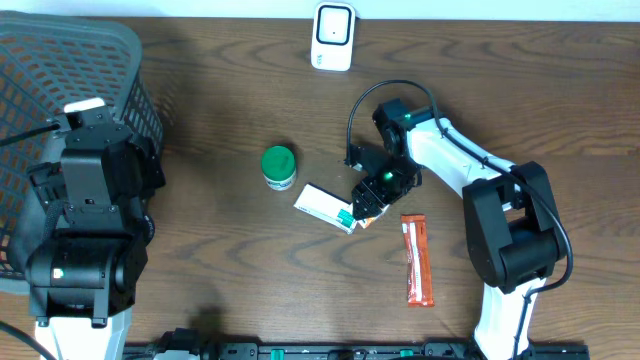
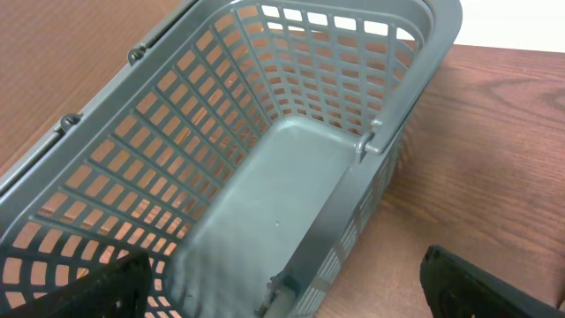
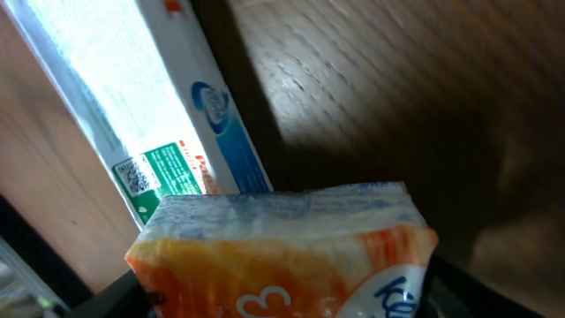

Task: Scan the item barcode
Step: 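Close the right gripper on the Kleenex pack and lift it, then carry the Kleenex pack to the scanner and hold it before it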

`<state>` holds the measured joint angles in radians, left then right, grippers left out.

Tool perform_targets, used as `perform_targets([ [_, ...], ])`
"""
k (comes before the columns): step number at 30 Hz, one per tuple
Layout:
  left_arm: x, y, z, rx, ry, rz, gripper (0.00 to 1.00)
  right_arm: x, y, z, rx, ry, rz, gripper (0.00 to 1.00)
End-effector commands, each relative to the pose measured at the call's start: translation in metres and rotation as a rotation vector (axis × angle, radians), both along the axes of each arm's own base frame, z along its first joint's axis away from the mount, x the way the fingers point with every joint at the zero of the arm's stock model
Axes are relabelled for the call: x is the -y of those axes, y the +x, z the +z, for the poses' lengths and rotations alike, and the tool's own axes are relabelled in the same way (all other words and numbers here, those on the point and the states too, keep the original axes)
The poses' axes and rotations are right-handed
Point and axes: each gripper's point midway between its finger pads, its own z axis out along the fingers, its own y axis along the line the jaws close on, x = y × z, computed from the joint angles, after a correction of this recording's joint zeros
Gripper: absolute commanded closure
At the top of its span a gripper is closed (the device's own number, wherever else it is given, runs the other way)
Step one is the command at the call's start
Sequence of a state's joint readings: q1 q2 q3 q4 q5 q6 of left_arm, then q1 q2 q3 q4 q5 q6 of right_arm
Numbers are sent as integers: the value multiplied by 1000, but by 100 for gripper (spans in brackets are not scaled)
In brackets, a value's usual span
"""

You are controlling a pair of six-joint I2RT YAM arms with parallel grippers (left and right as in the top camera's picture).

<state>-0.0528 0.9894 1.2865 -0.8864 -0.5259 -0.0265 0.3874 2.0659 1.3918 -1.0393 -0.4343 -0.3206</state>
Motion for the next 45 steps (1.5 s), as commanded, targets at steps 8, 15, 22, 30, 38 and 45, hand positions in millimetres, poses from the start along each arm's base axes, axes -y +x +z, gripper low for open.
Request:
perform_targets([
  [8,-3,-2,-1,0,2,15,4,-8,-10,14,-183,-42,-241,37],
  [15,-3,-2,-1,0,2,15,4,-22,-17,27,-315,19,-373,36],
  [22,-3,-2,-1,-1,2,15,4,-49,-22,51,-457,180,-437,39],
  [30,-3,-2,-1,-1,2,15,4,-70,-27,82,-608,339,-474,36],
  [38,-3,-2,-1,-1,2,15,4,-73,-27,87,-639,357,-492,38],
  [45,-3,-2,-1,-1,2,15,4,-75,-24,86,-614,380,-474,38],
])
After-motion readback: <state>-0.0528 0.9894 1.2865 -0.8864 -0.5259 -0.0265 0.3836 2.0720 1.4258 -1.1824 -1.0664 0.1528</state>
